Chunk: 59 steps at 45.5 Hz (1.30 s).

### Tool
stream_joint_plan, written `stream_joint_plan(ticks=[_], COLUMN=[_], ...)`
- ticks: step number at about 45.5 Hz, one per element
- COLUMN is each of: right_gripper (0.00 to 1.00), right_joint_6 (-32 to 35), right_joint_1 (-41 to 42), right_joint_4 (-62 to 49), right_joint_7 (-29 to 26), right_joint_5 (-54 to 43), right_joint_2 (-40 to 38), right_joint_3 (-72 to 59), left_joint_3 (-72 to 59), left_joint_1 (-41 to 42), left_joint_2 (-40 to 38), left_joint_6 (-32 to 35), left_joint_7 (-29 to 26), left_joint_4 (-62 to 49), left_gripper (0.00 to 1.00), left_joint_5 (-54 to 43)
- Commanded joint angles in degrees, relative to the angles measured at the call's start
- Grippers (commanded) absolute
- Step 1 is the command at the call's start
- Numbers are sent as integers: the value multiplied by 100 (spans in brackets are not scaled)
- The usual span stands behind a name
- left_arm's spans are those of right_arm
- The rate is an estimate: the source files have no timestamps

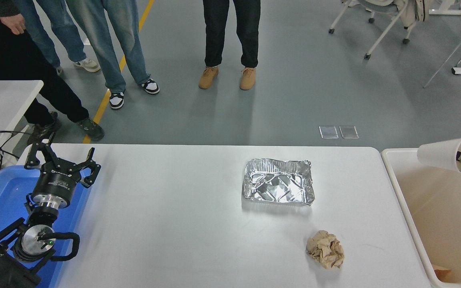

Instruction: Clean the table surface

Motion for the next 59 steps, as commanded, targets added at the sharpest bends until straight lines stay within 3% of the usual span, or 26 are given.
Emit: stream_joint_plan(ticks=[1, 13, 41, 59], right_gripper=[0, 0, 0, 0], right_joint_6=[-147, -147, -50, -94], right_joint_1=[-557, -812, -1032, -1050], right_joint_4=[-1649, -2933, -2960, -2969], right_joint_7=[-4, -170, -1691, -1885], right_joint_5=[257, 370, 1812, 1847], right_joint_2=[1009, 1950, 2390, 2548], right_joint_3=[-6, -14, -138, -120], left_joint_3=[0, 0, 0, 0], left_joint_1=[-1, -1, -1, -1], left_joint_2=[-1, 8, 8, -1], left_joint_6=[0, 0, 0, 0], left_joint_7=[1, 0, -8, -8], left_joint_4=[2, 2, 2, 2], left_gripper=[99, 99, 99, 99], left_joint_5=[0, 0, 0, 0])
